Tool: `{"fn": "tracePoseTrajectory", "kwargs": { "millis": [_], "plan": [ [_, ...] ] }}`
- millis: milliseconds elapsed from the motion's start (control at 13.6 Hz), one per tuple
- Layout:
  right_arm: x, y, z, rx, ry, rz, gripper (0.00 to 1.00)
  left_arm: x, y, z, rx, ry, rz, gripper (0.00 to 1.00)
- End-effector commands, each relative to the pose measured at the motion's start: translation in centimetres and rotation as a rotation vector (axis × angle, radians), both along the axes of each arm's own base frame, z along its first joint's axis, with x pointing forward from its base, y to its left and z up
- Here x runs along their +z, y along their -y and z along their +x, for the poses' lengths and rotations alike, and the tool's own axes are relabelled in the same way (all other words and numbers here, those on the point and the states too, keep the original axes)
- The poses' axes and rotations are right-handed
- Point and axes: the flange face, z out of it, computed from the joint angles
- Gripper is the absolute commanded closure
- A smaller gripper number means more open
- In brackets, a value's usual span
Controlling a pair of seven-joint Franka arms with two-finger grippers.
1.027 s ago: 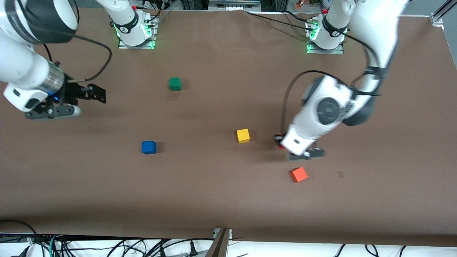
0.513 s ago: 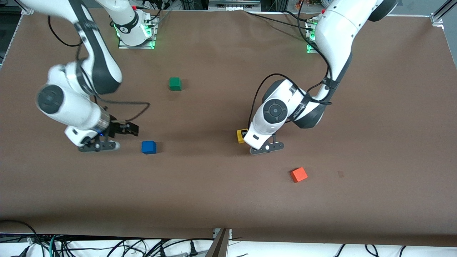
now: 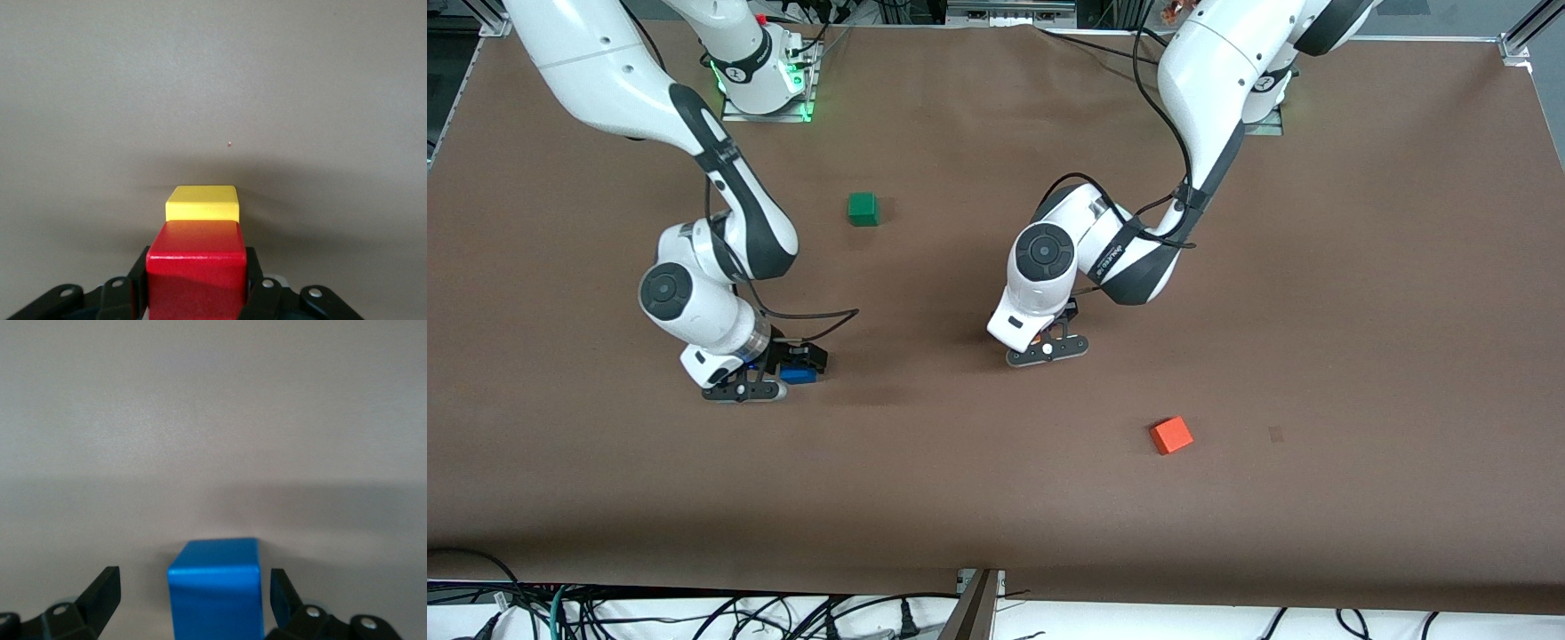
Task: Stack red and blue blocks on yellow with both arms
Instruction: 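Lower the red cube onto the yellow cube while the right gripper grasps the blue cube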
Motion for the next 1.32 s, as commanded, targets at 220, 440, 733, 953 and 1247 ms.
{"fn": "tracePoseTrajectory", "kwargs": {
  "millis": [220, 440, 733, 953, 1247],
  "plan": [
    [0.0, -0.3, -0.1, 0.010, 0.011, -0.001, 0.67, 0.3, 0.6, 0.4, 0.009, 0.032, 0.011, 0.48],
    [2.9, -0.3, 0.3, 0.027, -0.034, -0.019, 0.88, 1.0, 0.7, 0.5, 0.004, 0.041, 0.005, 0.00],
    [11.3, -2.8, 2.5, 0.065, -0.117, -0.023, 0.88, 10.1, -5.5, 4.8, -0.008, 0.115, -0.019, 0.00],
    [15.6, -6.9, 2.7, 0.085, -0.122, -0.010, 0.83, 17.0, -14.4, 8.2, -0.069, 0.140, -0.021, 0.00],
    [16.4, -18.6, -1.5, 0.027, -0.114, 0.007, 0.80, 25.4, -24.0, 8.9, 0.017, 0.156, -0.008, 0.00]
  ]
}}
